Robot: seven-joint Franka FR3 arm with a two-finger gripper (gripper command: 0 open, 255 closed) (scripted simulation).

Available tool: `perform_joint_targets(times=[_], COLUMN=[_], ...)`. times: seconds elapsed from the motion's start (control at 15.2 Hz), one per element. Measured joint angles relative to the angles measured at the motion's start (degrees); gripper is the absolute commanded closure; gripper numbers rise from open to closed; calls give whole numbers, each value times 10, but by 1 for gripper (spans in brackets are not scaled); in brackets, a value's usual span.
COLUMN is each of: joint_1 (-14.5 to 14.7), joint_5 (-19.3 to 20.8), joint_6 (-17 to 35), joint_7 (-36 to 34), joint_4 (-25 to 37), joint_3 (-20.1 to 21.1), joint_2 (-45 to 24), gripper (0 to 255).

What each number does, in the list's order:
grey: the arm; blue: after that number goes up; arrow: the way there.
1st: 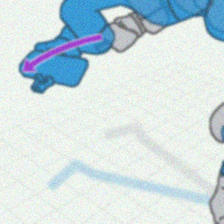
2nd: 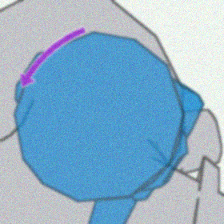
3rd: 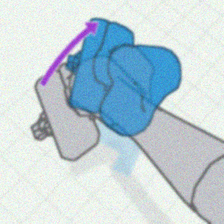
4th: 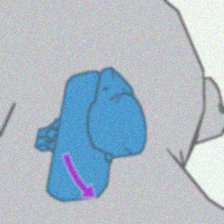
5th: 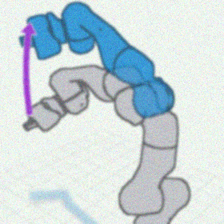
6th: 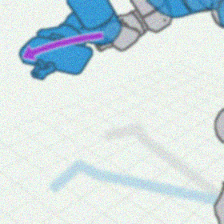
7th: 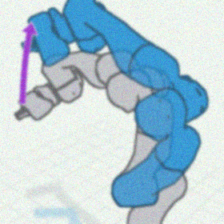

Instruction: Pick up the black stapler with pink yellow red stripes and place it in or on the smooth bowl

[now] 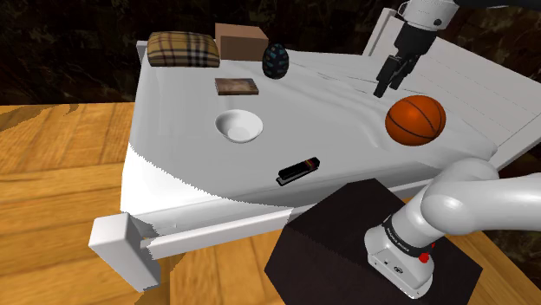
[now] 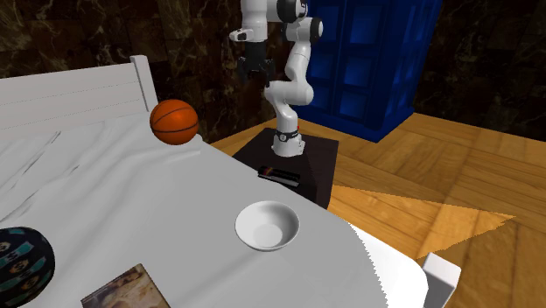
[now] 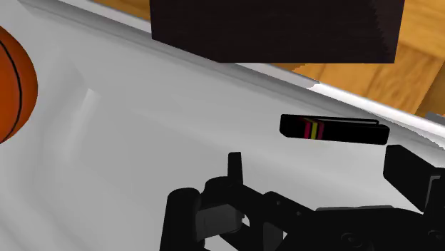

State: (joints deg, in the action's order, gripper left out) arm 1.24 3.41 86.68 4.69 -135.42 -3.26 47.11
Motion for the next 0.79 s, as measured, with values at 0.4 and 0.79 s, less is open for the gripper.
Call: perform_joint_targets(times=[0.4,0.79], joint_1=[41,102], joint_5=[12,27], joint_6=[83,214], joint_7=[92,229], joint_4=[-60,-130], joint_3=[-20,-50], joint_2=[-18,-73], gripper=[0,0])
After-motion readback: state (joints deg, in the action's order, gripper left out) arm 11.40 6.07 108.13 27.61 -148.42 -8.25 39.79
